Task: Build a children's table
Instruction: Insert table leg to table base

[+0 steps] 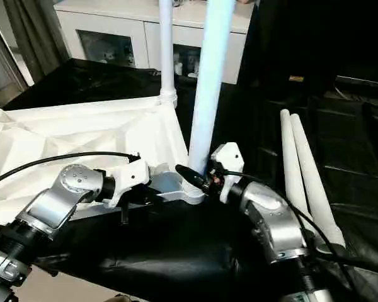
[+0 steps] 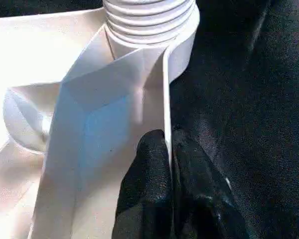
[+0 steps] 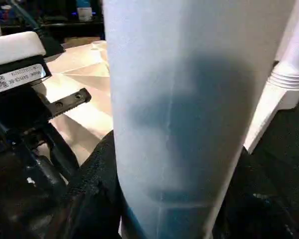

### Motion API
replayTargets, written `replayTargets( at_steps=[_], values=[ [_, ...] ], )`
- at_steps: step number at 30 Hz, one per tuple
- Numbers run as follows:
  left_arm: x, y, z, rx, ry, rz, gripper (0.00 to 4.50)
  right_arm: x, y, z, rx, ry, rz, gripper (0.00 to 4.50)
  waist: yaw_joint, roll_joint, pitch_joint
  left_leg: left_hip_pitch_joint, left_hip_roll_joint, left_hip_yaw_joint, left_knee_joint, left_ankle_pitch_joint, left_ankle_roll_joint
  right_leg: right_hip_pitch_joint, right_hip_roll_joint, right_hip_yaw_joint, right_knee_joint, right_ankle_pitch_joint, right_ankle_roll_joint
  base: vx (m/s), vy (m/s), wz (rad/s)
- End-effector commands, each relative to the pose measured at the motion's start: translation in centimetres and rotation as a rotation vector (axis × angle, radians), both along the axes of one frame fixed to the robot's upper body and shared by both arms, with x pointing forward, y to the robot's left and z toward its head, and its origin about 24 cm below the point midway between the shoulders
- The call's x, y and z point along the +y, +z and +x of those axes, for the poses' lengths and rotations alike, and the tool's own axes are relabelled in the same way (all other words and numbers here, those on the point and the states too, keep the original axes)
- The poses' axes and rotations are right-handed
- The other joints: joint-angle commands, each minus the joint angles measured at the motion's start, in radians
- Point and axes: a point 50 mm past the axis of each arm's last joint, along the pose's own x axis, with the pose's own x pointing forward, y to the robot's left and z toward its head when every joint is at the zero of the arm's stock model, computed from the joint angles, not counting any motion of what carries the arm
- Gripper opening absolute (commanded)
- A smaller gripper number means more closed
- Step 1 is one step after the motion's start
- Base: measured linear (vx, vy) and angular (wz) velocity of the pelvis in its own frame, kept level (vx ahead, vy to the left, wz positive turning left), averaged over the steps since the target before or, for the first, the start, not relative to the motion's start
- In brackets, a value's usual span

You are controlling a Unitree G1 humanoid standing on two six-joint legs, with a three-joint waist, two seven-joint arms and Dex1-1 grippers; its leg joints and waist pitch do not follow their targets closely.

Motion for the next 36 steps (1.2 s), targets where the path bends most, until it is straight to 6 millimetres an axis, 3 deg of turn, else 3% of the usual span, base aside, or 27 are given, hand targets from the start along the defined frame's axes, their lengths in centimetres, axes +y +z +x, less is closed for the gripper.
replayTargets(
  at_steps=[1, 9, 18, 28, 29, 30, 35, 36],
  values=[
    [-0.8, 1.9, 0.4, -0.088, -0.053, -0.041, 0.00, -0.2, -3.3, -1.5, 0.148, 0.049, -0.050, 1.88, 0.001, -0.003, -0.059, 0.008, 0.055, -0.018, -0.083, -0.238, 0.023, 0.041, -0.075, 0.037, -0.075, -0.218, -0.237, 0.000, 0.000, 0.00],
    [-0.5, 2.0, 0.8, -0.095, -0.055, -0.031, 0.00, -1.3, -4.7, -2.8, 0.157, 0.075, -0.094, 1.88, 0.009, 0.001, -0.054, 0.012, 0.058, -0.020, -0.089, -0.281, 0.017, 0.037, -0.075, 0.037, -0.081, -0.280, -0.223, 0.000, 0.000, 0.00],
    [-0.4, 2.0, 0.8, -0.089, -0.054, -0.029, 0.00, -1.2, -4.5, -2.1, 0.152, 0.051, -0.091, 1.88, 0.009, 0.001, -0.052, 0.012, 0.058, -0.021, -0.092, -0.306, 0.008, 0.035, -0.075, 0.037, -0.084, -0.306, -0.216, 0.000, 0.000, 0.00],
    [0.0, 1.9, 1.1, -0.086, -0.017, -0.023, 0.00, -2.3, -5.6, -1.5, 0.238, -0.099, -0.126, 1.88, 0.003, 0.002, -0.043, 0.018, 0.058, -0.028, -0.100, -0.406, -0.022, 0.023, -0.078, 0.039, -0.100, -0.467, -0.169, 0.000, 0.000, 0.00],
    [0.0, 1.9, 1.1, -0.085, -0.018, -0.022, 0.00, -2.4, -5.5, -1.5, 0.247, -0.108, -0.119, 1.88, 0.003, 0.007, -0.043, 0.019, 0.058, -0.029, -0.100, -0.412, -0.024, 0.023, -0.079, 0.040, -0.101, -0.474, -0.166, 0.000, 0.000, 0.00],
    [-0.1, 1.9, 1.1, -0.084, -0.020, -0.022, 0.00, -2.5, -5.4, -1.4, 0.248, -0.109, -0.118, 1.88, 0.001, 0.004, -0.043, 0.020, 0.058, -0.030, -0.101, -0.421, -0.025, 0.021, -0.079, 0.040, -0.104, -0.491, -0.159, 0.000, 0.000, 0.00],
    [-0.1, 1.8, 1.1, -0.083, -0.025, -0.020, 0.00, -3.2, -5.0, -1.6, 0.255, -0.095, -0.133, 1.88, 0.001, 0.005, -0.046, 0.018, 0.060, -0.030, -0.102, -0.407, -0.025, 0.022, -0.076, 0.041, -0.101, -0.445, -0.164, 0.000, 0.000, 0.00],
    [-0.1, 1.9, 1.1, -0.083, -0.026, -0.020, 0.00, -3.4, -5.0, -1.7, 0.263, -0.091, -0.143, 1.88, 0.001, 0.006, -0.047, 0.016, 0.060, -0.028, -0.102, -0.393, -0.023, 0.024, -0.075, 0.041, -0.097, -0.402, -0.177, 0.000, 0.000, 0.00]
  ],
)
